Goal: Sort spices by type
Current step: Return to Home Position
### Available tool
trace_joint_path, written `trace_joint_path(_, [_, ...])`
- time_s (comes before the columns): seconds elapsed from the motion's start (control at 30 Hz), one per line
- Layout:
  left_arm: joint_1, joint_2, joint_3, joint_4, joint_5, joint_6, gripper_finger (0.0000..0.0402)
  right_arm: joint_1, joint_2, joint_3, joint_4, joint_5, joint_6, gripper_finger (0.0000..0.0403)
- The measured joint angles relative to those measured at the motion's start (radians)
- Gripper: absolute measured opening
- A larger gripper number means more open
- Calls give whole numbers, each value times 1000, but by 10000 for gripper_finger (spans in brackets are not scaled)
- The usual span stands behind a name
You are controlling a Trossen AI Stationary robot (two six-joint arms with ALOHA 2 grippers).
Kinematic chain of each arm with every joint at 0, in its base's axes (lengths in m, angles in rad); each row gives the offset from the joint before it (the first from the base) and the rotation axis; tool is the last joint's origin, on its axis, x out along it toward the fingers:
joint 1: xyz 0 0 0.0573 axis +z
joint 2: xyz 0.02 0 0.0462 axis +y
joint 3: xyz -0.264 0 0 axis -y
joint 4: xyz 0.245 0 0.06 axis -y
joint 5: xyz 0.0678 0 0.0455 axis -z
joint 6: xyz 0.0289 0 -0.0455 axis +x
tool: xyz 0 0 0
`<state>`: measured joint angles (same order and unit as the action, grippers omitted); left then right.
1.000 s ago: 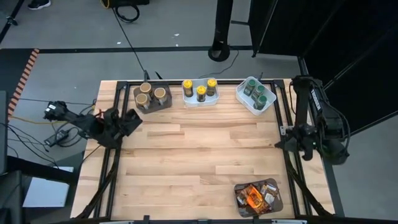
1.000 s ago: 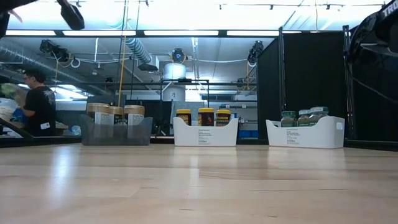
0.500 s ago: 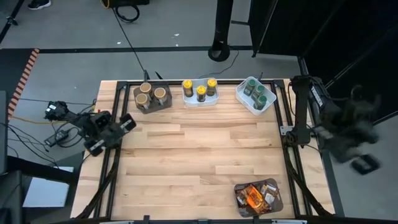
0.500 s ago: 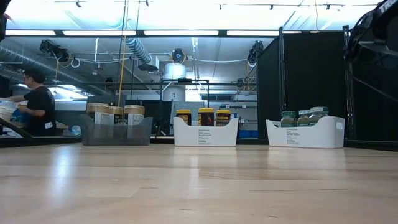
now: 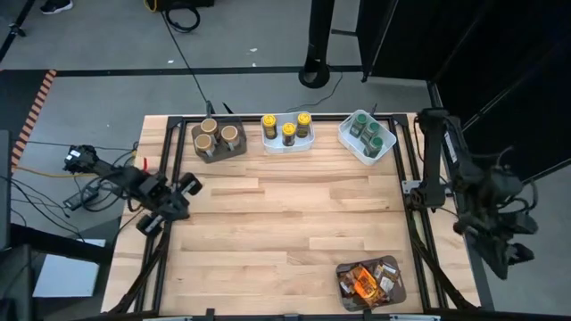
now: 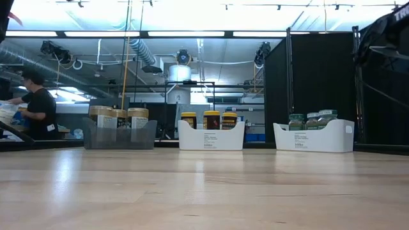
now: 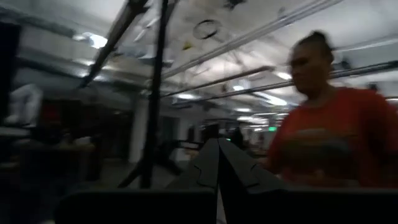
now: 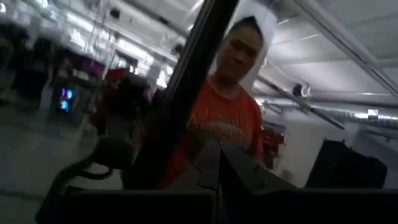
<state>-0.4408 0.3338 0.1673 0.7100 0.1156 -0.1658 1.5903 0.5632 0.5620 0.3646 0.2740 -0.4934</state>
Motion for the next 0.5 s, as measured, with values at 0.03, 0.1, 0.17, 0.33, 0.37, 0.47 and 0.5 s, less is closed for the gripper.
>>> trace_joint_path(0.03, [0, 1, -2, -9, -23, 4, 7, -8, 1, -46, 78, 33, 25, 15])
trace_joint_path(0.1, [1, 1, -14, -17, -83, 5, 7, -34, 1, -152, 226, 141, 85, 15])
trace_joint_path(0.17, [1, 0, -27, -25, -138, 5, 7, -47, 1, -272, 370, 173, 182, 15])
trace_joint_path(0.33, [1, 8, -67, -58, -191, -19, 7, -113, 44, -556, 882, 124, 311, 23])
trace_joint_path(0.37, [1, 9, -75, -55, -193, -27, 7, -126, 52, -553, 915, 107, 300, 23])
trace_joint_path(0.47, [1, 10, -96, -49, -191, -51, 7, -154, 60, -555, 856, 112, 288, 24])
trace_joint_path(0.5, [0, 10, -104, -45, -191, -52, 7, -159, 64, -557, 842, 103, 288, 23])
